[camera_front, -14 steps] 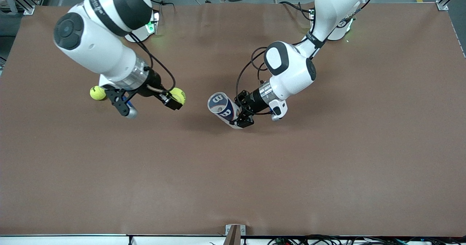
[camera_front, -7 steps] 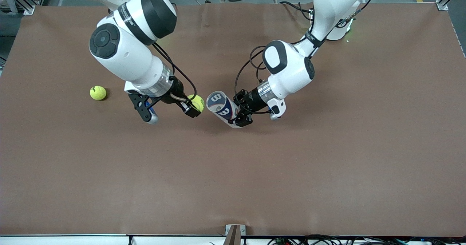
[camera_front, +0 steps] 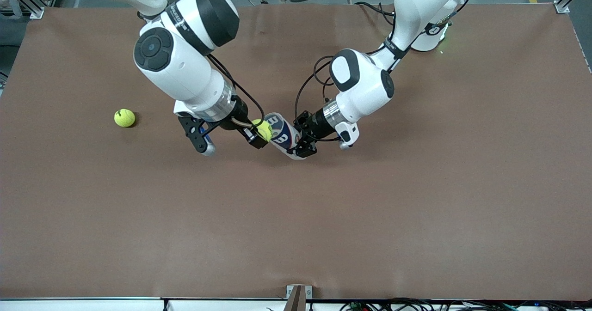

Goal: Insert tennis ball vertically with right arm
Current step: 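Turn the can opening toward the right gripper while it brings the ball, then push the tennis ball into the can opening with the right gripper, then release the ball and grasp the second tennis ball with the right gripper, then carry the second ball to the can opening with the right gripper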

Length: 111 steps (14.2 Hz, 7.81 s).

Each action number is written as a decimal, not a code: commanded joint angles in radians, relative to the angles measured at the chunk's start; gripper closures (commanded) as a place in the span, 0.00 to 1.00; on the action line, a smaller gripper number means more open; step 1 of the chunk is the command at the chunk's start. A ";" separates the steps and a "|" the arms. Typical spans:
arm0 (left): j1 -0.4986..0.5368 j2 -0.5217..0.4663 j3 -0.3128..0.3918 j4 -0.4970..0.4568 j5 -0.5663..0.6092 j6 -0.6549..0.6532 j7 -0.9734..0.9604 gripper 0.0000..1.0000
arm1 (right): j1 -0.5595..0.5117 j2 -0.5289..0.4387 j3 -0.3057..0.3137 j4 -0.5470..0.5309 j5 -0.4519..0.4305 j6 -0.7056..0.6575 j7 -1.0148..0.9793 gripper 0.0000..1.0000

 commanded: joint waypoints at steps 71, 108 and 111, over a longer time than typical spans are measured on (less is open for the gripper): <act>0.061 0.114 -0.010 0.056 -0.637 -0.242 0.665 0.28 | -0.859 -0.338 -0.021 -1.307 -0.376 0.849 -1.478 0.00; 0.060 0.143 -0.010 0.088 -0.651 -0.243 0.666 0.37 | -0.120 -0.257 -0.001 -0.424 -0.072 0.024 -0.366 1.00; 0.058 0.143 -0.010 0.090 -0.651 -0.243 0.666 0.37 | -0.076 -0.209 -0.001 -0.414 -0.068 0.120 -0.282 1.00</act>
